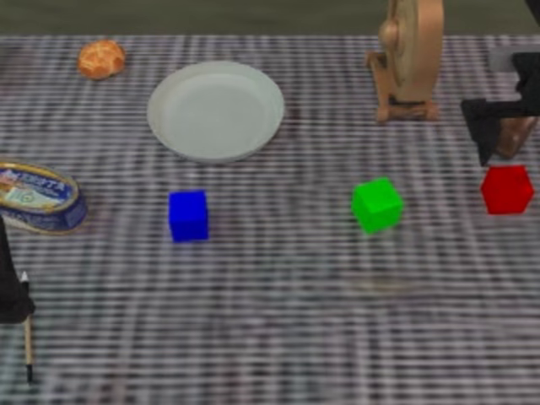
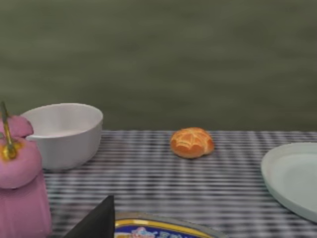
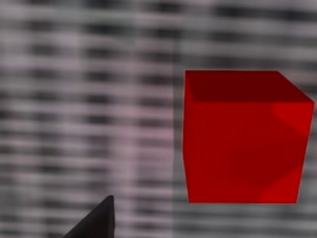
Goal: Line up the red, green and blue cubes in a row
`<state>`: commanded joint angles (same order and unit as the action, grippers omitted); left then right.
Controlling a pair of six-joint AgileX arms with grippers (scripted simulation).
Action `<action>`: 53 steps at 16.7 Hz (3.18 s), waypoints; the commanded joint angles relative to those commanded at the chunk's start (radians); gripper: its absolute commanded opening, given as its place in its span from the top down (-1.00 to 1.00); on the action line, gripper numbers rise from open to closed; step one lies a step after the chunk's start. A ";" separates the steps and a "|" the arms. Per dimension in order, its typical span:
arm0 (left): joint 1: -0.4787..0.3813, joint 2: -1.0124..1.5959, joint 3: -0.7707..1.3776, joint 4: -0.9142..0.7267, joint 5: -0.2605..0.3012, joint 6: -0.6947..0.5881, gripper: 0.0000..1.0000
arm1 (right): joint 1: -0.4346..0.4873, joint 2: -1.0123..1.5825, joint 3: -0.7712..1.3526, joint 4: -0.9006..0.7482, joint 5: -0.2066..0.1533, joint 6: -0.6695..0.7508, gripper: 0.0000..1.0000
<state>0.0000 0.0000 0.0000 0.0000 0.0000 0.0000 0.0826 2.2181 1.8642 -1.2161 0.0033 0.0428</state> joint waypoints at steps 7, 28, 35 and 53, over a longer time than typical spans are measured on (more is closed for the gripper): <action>0.000 0.000 0.000 0.000 0.000 0.000 -1.00 | 0.006 0.075 -0.157 0.239 0.001 0.002 -1.00; 0.000 0.000 0.000 0.000 0.000 0.000 -1.00 | 0.007 0.098 -0.199 0.297 0.001 0.003 1.00; 0.000 0.000 0.000 0.000 0.000 0.000 -1.00 | 0.004 0.069 -0.190 0.288 0.002 0.004 1.00; 0.000 0.000 0.000 0.000 0.000 0.000 -1.00 | 0.120 0.071 0.086 -0.012 0.005 0.116 1.00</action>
<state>0.0000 0.0000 0.0000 0.0000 0.0000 0.0000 0.2021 2.2892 1.9504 -1.2285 0.0086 0.1591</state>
